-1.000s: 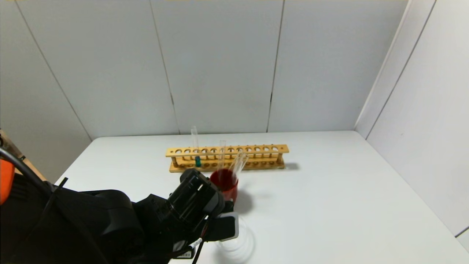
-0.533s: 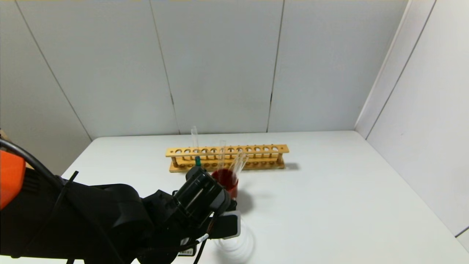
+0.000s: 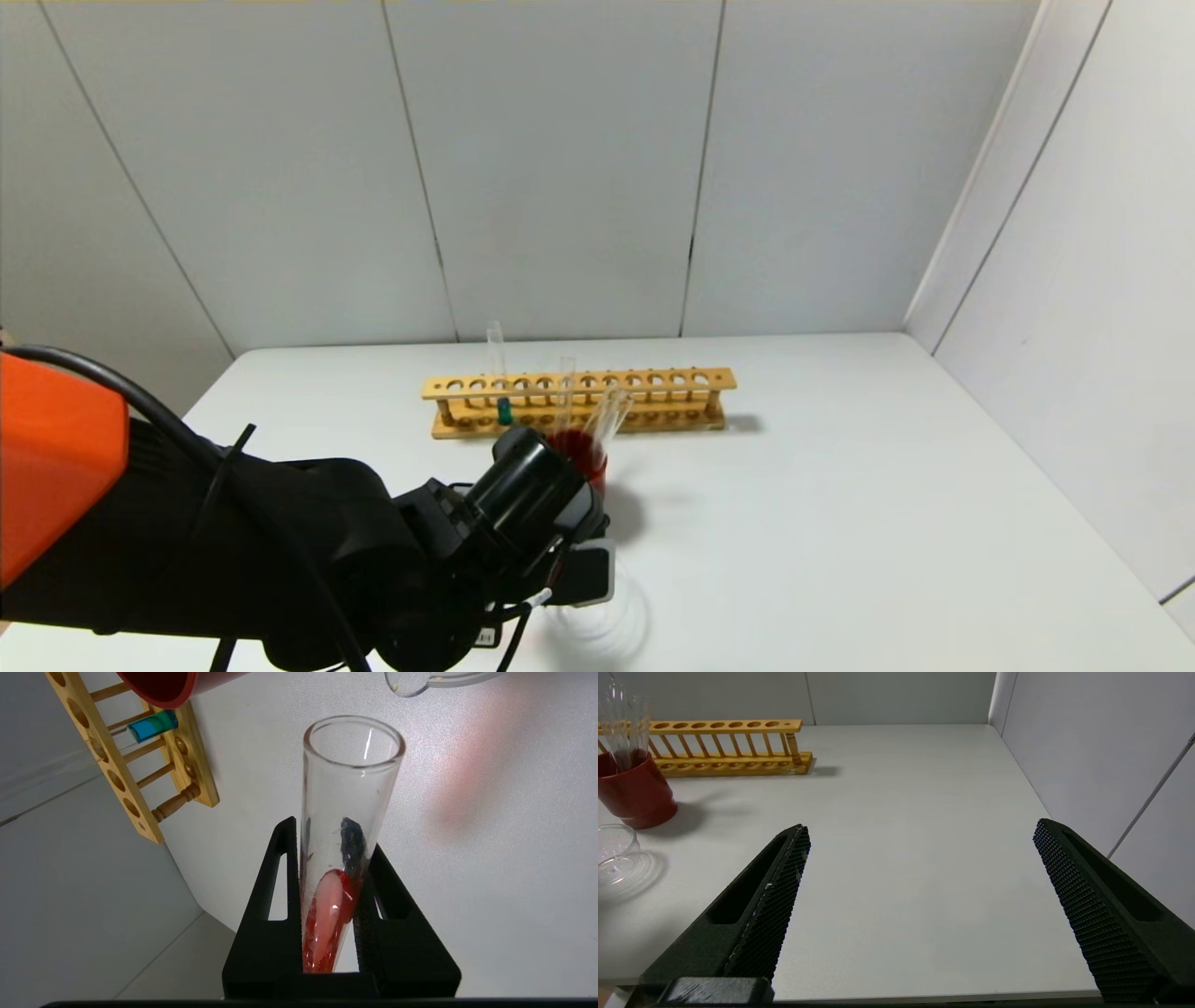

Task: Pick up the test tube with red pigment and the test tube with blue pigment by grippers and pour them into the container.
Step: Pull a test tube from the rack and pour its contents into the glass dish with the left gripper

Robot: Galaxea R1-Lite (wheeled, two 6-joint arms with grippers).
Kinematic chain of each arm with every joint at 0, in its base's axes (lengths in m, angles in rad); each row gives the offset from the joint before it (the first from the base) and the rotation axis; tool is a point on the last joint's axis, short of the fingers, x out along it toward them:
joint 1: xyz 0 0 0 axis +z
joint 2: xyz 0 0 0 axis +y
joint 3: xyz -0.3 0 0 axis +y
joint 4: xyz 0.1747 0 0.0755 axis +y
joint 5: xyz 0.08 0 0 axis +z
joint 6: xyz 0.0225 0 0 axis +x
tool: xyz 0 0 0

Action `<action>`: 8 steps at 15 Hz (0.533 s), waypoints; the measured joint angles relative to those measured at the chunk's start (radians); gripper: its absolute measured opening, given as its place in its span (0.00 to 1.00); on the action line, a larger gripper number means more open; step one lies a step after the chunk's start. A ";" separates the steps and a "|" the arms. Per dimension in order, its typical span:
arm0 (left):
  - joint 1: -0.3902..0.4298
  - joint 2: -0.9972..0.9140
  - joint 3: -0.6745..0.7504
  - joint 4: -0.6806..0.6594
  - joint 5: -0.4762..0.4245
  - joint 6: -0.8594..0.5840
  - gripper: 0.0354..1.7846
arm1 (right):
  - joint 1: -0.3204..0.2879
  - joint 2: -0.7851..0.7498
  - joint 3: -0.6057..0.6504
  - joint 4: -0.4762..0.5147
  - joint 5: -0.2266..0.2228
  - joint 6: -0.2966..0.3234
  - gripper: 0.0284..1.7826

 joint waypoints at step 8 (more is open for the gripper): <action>0.000 0.041 -0.049 0.045 0.003 0.001 0.18 | 0.000 0.000 0.000 0.000 0.000 0.000 0.98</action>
